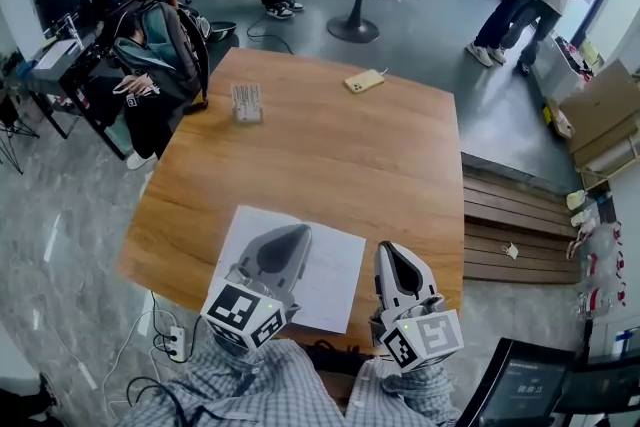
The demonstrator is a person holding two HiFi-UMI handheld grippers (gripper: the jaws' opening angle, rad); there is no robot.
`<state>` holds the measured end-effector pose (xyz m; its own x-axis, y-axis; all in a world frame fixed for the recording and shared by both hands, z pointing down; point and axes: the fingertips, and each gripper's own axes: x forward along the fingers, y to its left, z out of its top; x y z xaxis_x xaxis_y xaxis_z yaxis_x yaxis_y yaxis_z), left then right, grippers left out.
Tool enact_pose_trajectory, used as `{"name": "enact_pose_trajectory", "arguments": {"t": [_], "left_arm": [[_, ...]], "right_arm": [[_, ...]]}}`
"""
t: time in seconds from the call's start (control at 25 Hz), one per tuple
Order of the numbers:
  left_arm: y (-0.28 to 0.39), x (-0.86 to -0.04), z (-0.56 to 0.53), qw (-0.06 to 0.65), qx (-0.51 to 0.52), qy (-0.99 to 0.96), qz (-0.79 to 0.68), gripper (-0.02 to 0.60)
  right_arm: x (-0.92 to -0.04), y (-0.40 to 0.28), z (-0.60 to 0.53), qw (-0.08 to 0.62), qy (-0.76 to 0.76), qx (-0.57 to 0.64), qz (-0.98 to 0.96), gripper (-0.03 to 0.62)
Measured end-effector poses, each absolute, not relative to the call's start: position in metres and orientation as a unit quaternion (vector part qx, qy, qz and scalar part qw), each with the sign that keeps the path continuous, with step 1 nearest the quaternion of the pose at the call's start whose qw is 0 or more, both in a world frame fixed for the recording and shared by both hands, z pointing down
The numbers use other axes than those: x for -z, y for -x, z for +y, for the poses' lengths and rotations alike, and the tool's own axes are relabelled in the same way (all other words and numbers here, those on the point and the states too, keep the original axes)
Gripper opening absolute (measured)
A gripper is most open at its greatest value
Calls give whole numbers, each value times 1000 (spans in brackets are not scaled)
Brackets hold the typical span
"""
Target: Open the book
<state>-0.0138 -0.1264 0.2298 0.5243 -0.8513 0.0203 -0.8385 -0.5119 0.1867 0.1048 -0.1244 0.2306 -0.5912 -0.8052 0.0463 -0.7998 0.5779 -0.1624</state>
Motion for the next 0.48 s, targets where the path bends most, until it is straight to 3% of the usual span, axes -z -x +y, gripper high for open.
{"name": "enact_pose_trajectory", "arguments": {"t": [0.48], "left_arm": [[12,-229,-130,89,44,-871,-480,9]], "right_arm": [[-230,-102,-124,12,451,76,889,20]]}}
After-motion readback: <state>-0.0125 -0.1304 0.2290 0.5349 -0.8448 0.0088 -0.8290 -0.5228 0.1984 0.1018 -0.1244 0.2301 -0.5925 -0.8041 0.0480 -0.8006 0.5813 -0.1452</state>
